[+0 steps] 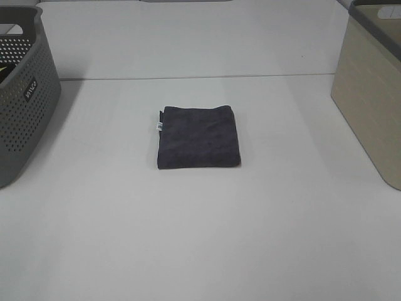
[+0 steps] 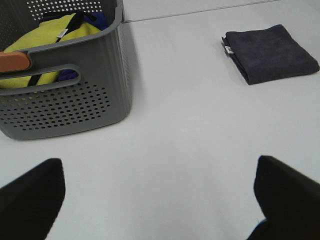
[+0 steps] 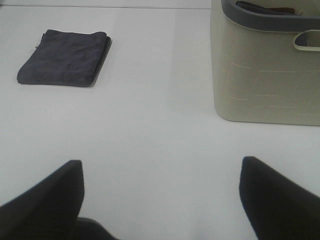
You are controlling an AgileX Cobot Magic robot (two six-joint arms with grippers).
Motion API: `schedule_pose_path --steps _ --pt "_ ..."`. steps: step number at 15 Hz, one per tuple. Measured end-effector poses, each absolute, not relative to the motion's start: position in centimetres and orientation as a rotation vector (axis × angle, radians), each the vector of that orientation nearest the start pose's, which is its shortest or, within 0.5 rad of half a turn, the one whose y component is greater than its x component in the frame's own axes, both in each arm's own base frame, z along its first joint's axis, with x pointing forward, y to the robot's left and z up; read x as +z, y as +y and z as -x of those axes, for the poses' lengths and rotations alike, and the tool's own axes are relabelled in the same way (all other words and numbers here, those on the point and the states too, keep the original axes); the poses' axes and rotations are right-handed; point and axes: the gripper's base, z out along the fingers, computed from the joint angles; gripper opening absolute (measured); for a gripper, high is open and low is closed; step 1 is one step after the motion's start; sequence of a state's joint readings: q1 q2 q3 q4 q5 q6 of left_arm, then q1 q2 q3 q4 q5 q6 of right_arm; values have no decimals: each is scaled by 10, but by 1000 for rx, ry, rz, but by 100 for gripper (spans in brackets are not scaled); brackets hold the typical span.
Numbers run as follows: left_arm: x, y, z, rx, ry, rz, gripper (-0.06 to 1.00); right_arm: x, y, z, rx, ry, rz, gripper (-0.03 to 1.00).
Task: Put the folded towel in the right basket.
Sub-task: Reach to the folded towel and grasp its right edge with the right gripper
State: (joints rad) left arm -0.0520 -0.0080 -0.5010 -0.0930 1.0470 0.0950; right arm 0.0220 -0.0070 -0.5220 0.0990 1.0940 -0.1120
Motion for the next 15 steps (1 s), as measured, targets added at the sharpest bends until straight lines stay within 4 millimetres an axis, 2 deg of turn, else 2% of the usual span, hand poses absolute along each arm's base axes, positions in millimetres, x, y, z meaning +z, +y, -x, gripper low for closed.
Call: schedule_pose_path --steps 15 --pt "279 -7 6 -84 2013 -152 98 281 8 10 62 2040 145 80"
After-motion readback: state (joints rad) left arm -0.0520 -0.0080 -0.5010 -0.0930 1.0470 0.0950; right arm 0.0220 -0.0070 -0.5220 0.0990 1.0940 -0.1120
